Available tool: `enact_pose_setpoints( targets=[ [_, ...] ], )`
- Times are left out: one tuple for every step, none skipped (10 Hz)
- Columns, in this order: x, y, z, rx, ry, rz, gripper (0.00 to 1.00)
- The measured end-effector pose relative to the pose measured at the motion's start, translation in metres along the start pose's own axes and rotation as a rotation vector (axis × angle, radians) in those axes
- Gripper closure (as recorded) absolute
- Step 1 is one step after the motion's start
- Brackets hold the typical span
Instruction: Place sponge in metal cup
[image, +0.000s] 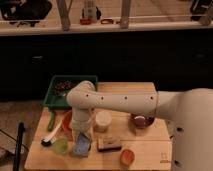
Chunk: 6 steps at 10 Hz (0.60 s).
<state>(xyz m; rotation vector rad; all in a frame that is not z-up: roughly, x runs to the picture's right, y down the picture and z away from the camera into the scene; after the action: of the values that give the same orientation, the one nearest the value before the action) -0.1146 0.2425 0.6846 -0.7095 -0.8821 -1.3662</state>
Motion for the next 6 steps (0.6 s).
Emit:
enact_pose_setpoints(
  targets=[
    [0.0003, -0.0003, 0.0001, -0.002, -0.003, -0.002, 0.48],
    [0.0005, -0.0013, 0.0005, -0.004, -0.007, -0.005, 0.35],
    [0.0006, -0.002, 0.0003, -0.004, -0.009, -0.007, 0.27],
    [0.0007, -0.0019, 0.0009, -0.005, -0.011, -0.008, 0.22],
    [0.0009, -0.002, 0.0013, -0.006, -0.013, -0.009, 0.2],
    [0.0009, -0.0024, 0.0011, -0.006, -0.013, -0.01, 0.2]
  ],
)
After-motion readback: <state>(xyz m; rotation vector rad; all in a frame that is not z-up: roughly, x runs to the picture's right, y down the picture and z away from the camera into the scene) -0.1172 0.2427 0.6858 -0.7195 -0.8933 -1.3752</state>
